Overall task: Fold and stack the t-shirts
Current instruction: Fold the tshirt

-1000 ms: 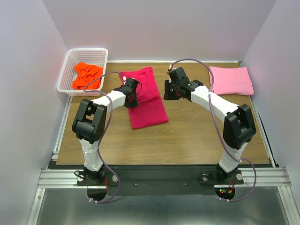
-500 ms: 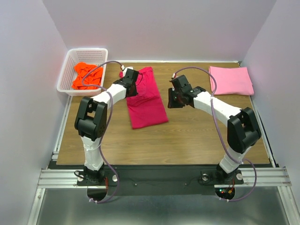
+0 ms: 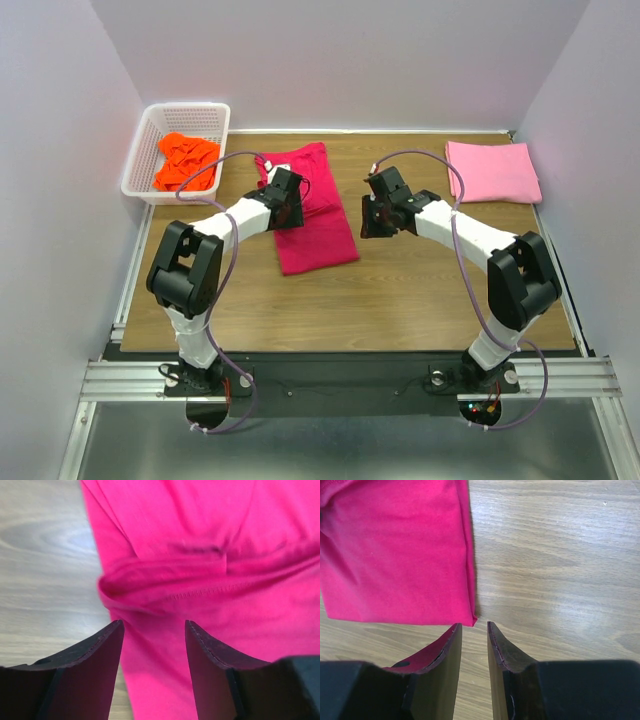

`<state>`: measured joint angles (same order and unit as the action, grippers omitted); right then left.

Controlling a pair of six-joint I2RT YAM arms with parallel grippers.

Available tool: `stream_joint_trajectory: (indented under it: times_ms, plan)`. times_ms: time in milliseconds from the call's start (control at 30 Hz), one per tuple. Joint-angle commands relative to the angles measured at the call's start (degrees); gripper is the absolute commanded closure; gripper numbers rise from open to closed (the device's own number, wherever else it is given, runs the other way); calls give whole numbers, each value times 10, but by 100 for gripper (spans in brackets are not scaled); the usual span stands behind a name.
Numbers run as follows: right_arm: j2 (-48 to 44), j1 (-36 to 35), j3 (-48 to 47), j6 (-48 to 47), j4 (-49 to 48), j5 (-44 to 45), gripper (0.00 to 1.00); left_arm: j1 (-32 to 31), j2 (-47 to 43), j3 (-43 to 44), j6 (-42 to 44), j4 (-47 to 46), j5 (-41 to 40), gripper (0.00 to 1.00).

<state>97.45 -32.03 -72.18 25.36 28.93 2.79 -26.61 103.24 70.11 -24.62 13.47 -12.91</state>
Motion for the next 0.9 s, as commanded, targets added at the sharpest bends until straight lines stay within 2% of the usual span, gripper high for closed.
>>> stream_joint_trajectory:
  times_ms: [0,400,600,867]
  plan:
    - [-26,-2,5,6,-22,-3,67,-3,-1,-9,-16,-13,-4,36]
    - [-34,-2,21,11,-23,1,67,-11,61,42,-20,-15,5,41]
    - [-36,-2,24,11,-23,2,67,-8,53,57,-23,-18,-40,41]
    - [-36,-2,25,13,-23,2,67,15,80,97,-21,-28,-47,41]
